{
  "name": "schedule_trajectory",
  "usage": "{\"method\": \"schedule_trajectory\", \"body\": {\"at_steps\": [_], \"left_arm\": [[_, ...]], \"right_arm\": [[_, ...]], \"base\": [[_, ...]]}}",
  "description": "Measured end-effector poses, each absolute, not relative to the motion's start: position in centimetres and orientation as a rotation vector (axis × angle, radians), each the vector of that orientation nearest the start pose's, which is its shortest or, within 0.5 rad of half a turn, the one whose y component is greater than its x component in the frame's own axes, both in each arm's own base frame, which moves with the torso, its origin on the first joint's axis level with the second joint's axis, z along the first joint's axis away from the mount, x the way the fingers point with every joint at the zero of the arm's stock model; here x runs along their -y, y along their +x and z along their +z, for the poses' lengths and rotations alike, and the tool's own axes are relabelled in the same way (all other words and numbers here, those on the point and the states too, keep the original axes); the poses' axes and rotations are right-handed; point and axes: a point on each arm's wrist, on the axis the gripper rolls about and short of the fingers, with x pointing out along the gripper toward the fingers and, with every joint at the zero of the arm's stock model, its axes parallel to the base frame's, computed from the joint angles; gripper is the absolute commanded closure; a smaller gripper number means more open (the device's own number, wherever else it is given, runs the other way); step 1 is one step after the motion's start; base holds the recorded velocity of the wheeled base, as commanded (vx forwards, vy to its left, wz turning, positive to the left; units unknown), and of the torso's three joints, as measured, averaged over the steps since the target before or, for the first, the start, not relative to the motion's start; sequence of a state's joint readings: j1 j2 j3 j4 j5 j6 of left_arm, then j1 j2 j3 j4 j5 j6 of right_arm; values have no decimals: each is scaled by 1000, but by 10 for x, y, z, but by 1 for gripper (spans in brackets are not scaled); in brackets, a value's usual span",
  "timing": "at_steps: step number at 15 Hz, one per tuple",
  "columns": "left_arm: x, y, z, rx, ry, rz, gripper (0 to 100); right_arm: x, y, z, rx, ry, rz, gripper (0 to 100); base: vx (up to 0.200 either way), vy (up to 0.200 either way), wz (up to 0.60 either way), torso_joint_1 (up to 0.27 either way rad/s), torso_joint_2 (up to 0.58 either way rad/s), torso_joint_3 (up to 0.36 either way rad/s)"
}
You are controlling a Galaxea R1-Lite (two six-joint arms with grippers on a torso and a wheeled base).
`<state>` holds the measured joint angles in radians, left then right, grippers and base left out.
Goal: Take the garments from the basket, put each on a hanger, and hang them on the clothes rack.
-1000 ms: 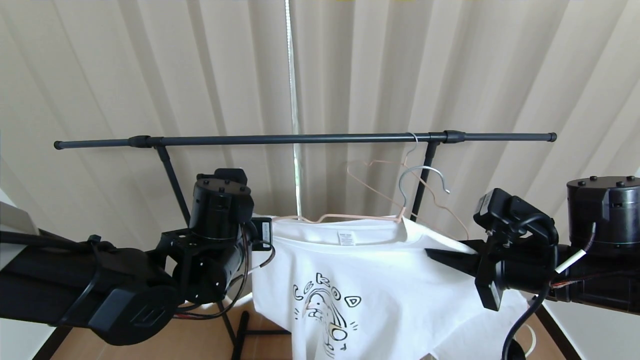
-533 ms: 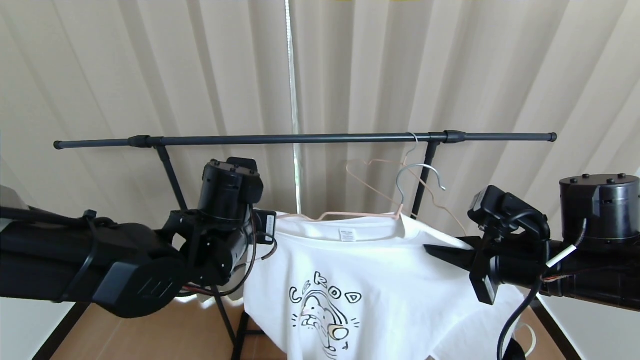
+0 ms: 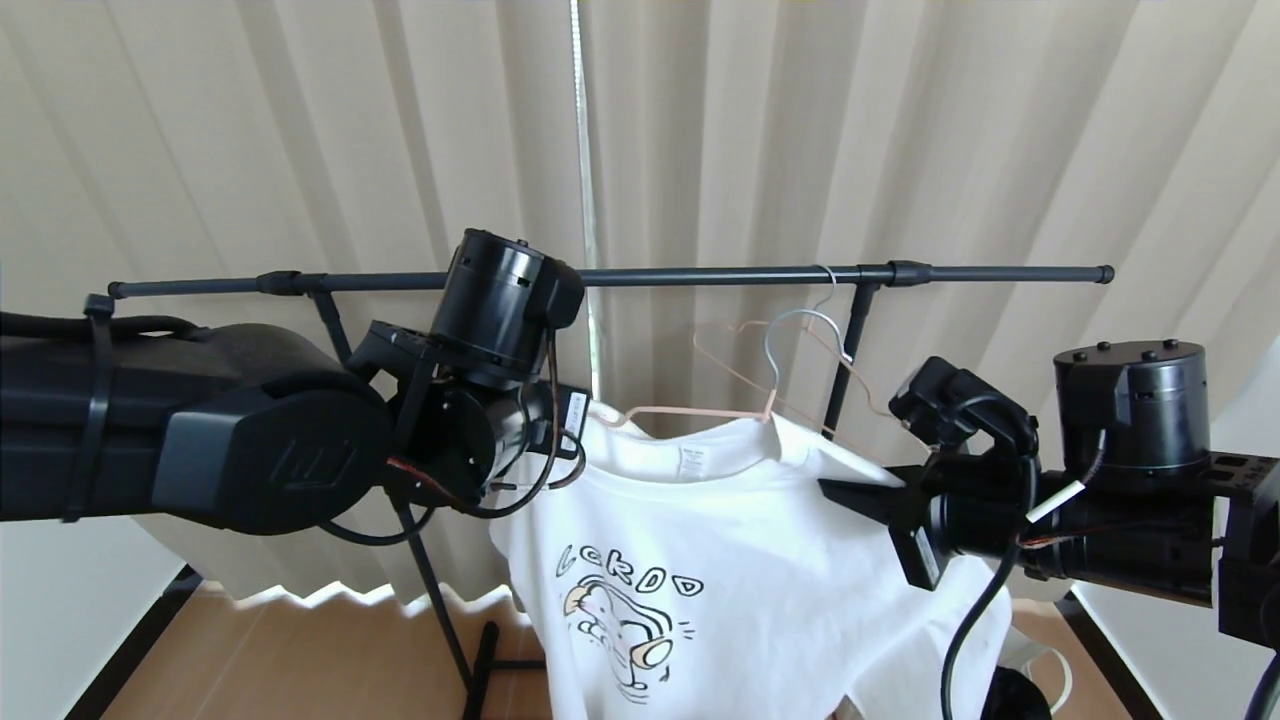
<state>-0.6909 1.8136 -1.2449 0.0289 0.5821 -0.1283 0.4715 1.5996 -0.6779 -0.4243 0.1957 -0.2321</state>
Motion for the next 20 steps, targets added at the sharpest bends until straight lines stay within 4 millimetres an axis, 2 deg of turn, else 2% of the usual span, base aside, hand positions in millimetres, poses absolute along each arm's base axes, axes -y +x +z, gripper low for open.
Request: {"method": "schedule_trajectory", "body": {"at_steps": [7,15,20], "left_arm": [[227,255,206,-484,253,-144,100],[244,242,220,-442,194,-200,100],[258,224,228,-420,176,-263,100]], "right_arm": [[-145,238,156,-392,-286,643,100],[-168,244,134,-411,-294,616,100],[-181,240,123,-441,-298,653,100]], "base": [[0,0,0,0,0,0],[0,0,0,0,0,0],[0,0,0,0,0,0]]}}
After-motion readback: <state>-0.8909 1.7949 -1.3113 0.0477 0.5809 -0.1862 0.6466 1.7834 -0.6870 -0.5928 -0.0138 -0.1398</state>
